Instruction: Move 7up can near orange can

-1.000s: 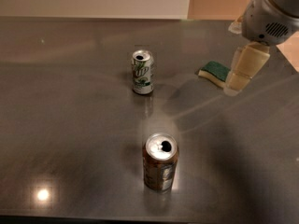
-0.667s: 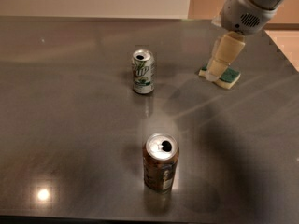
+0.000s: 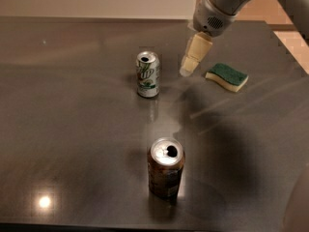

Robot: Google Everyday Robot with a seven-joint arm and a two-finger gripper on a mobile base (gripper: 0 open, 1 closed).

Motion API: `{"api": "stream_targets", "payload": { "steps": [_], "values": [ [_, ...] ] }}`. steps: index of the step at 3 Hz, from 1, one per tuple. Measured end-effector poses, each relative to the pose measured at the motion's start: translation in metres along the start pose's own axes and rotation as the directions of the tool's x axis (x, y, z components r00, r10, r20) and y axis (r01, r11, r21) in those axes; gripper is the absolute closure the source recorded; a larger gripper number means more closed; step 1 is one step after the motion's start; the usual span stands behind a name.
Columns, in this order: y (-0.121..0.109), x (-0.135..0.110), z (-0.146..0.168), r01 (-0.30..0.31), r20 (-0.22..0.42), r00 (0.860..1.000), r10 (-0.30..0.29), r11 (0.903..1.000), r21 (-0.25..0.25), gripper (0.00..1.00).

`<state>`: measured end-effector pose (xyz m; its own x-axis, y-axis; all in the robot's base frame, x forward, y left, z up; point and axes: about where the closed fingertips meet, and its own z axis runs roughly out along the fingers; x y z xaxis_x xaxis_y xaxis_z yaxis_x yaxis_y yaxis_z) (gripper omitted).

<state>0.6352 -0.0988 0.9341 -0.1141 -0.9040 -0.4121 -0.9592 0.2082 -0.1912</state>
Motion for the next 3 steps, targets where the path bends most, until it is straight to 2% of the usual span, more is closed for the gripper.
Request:
{"api": "stream_targets", "payload": {
  "steps": [1, 3],
  "values": [
    [0.000, -0.020, 0.029, 0.016, 0.034, 0.999, -0.014, 0.9983, -0.056, 0.00],
    [0.026, -0.046, 0.055, 0.064, 0.092, 0.995, -0.049, 0.9849, -0.161, 0.00]
  ]
}}
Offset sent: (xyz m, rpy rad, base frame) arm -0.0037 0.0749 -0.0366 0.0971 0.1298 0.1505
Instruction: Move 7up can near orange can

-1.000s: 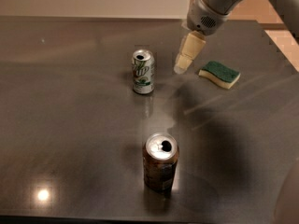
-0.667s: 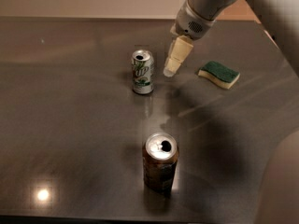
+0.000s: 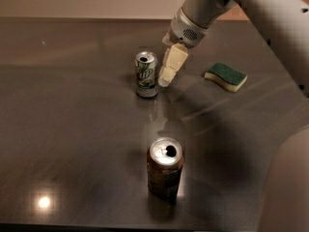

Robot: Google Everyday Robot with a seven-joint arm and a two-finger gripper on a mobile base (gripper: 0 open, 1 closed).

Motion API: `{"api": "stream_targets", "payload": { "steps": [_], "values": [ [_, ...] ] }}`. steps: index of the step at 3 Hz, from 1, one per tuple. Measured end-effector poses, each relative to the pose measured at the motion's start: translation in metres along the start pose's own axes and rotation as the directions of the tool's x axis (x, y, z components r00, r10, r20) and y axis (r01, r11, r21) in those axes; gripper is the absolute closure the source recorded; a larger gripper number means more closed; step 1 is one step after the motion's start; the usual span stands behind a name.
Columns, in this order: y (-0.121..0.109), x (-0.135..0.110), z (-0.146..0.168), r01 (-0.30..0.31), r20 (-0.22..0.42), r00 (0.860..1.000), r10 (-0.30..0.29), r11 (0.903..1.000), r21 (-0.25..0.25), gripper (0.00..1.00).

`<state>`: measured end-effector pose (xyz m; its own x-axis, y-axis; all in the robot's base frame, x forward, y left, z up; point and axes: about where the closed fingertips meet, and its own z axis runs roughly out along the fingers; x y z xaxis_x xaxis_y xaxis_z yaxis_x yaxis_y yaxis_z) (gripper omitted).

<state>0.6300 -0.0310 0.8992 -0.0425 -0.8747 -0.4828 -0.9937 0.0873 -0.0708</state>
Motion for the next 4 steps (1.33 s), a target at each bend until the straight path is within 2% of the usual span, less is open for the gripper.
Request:
{"api": "stream_targets", "payload": {
  "steps": [2, 3, 4],
  "values": [
    [0.015, -0.023, 0.015, 0.031, 0.052, 0.998, -0.029, 0.9987, -0.041, 0.00],
    [0.025, -0.031, 0.019, 0.038, 0.061, 0.998, -0.034, 0.9974, -0.062, 0.18],
    [0.031, -0.032, 0.019, 0.039, 0.066, 0.997, -0.034, 0.9965, -0.074, 0.41]
  ]
}}
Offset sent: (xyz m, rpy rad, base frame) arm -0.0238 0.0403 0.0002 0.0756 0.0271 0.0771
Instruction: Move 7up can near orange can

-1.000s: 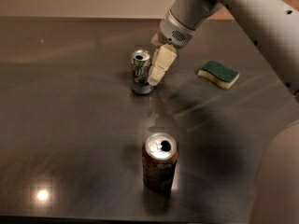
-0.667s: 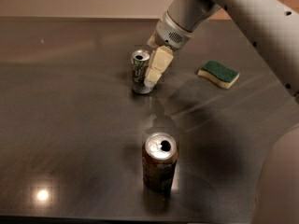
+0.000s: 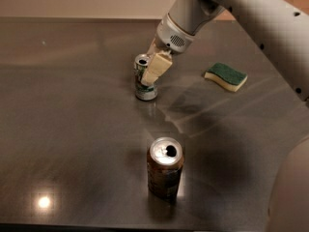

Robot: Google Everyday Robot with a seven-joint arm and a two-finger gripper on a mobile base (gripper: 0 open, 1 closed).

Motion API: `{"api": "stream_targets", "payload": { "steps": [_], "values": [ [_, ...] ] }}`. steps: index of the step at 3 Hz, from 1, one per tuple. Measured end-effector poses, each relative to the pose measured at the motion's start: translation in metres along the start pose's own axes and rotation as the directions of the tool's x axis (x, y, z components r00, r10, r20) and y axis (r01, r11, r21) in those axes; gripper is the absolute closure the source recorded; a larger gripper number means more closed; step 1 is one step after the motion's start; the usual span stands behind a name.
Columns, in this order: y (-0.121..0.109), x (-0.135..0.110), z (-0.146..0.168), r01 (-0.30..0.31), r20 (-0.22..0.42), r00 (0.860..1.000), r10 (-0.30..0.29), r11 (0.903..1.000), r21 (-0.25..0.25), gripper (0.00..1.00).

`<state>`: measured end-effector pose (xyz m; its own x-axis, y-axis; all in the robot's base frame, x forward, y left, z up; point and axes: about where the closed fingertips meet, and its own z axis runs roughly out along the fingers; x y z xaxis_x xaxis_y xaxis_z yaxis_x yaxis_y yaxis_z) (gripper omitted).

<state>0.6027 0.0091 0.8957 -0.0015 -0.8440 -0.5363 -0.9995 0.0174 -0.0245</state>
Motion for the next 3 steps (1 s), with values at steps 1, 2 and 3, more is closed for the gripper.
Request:
{"api": "stream_targets", "payload": {
  "steps": [1, 2, 3],
  "values": [
    [0.002, 0.000, -0.007, 0.002, 0.009, 1.000, -0.002, 1.0000, -0.001, 0.65],
    [0.014, 0.005, -0.022, 0.021, 0.007, 1.000, -0.021, 0.9996, -0.018, 0.88],
    [0.039, 0.016, -0.041, 0.044, 0.006, 0.999, -0.044, 0.9977, -0.051, 1.00]
  ]
}}
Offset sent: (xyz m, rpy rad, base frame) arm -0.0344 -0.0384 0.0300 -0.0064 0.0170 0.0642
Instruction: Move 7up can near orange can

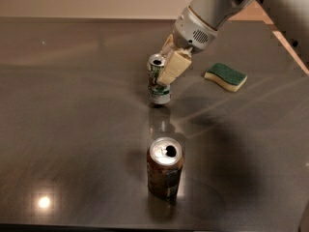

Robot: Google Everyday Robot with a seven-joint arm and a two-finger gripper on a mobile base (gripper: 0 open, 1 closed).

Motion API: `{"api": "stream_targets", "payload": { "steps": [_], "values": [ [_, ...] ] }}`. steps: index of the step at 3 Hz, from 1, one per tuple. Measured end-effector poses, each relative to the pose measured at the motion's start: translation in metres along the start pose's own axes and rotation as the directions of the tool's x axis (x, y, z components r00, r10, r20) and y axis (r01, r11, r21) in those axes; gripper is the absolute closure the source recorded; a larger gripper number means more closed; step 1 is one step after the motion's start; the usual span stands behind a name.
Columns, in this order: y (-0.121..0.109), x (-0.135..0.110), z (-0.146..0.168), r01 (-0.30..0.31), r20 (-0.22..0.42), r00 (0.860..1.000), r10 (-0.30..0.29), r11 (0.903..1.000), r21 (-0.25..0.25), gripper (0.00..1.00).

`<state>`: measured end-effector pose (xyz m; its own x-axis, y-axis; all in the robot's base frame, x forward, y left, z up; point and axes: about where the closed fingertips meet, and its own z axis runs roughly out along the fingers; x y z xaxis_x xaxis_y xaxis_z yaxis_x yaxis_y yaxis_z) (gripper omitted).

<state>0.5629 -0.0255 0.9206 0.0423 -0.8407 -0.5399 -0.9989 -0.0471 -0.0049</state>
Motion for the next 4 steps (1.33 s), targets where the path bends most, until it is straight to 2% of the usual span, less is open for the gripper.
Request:
{"api": "stream_targets", "payload": {
  "steps": [1, 2, 3, 4],
  "values": [
    [0.036, 0.010, -0.015, 0.033, 0.007, 0.999, -0.032, 0.9987, -0.040, 1.00],
    [0.072, 0.022, -0.022, 0.083, 0.021, 0.996, -0.081, 0.9926, -0.089, 1.00],
    [0.097, 0.034, -0.025, 0.146, 0.029, 0.989, -0.143, 0.9808, -0.129, 1.00],
    [0.115, 0.047, -0.023, 0.234, 0.018, 0.972, -0.234, 0.9598, -0.155, 1.00]
  ]
}}
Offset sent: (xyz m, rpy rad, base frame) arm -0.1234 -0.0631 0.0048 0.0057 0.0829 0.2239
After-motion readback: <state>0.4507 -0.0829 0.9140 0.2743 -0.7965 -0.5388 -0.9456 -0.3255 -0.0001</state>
